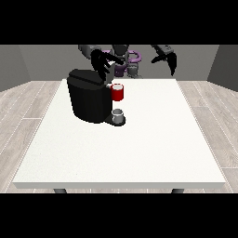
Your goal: Insert the coffee pod into the coffee machine and close the lid
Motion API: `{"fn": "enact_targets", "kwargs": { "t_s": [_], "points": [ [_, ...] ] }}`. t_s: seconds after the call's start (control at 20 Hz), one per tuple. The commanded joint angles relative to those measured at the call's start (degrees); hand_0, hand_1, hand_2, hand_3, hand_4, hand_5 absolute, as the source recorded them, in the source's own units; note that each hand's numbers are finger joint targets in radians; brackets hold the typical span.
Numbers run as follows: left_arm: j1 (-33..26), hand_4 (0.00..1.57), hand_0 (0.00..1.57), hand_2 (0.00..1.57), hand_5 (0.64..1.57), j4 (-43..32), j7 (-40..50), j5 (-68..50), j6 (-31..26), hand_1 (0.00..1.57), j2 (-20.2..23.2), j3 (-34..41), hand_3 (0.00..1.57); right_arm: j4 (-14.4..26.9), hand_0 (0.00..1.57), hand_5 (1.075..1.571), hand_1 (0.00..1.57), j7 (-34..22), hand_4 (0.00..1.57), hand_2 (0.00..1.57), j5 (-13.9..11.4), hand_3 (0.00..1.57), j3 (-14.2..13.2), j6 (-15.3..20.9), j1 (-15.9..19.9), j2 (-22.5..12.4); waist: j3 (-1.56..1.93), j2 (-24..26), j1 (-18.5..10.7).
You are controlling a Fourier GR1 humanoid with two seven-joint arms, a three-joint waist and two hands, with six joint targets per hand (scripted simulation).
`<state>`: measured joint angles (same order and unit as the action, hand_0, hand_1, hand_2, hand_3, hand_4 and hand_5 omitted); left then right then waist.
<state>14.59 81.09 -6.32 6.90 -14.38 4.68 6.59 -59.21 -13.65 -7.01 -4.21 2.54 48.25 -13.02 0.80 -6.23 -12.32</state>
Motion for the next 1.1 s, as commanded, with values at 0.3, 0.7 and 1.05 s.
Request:
{"fn": "enact_targets", "kwargs": {
  "t_s": [0.3, 0.7, 1.05],
  "points": [
    [4.0, 0.40, 0.00, 0.00, 1.571, -0.5, -2.3, -0.5, -2.3, 0.00, 1.1, -0.8, 0.00, -3.9, 0.00, 1.571, 0.00, 0.3, 0.16, 0.00, -2.5, 0.00, 2.6, -0.1, 8.9, 1.2, -0.80, -4.4, -8.9],
    [7.3, 0.37, 0.00, 0.00, 1.571, -0.2, -1.2, -0.6, -2.9, 0.00, -1.0, -3.2, 0.00, -8.8, 0.00, 1.571, 0.00, -6.1, 0.00, 0.00, -3.6, 0.00, 1.2, -0.6, 11.1, -1.8, -0.77, -7.0, -14.6],
    [11.1, 0.25, 0.00, 0.00, 1.571, -0.9, -1.7, -1.7, -4.4, 0.00, -0.9, -3.3, 0.00, -11.2, 0.00, 1.571, 0.00, -6.2, 0.00, 0.00, -5.1, 0.00, -0.8, -1.9, 11.9, -5.2, -0.73, -11.3, -17.7]
  ]
}}
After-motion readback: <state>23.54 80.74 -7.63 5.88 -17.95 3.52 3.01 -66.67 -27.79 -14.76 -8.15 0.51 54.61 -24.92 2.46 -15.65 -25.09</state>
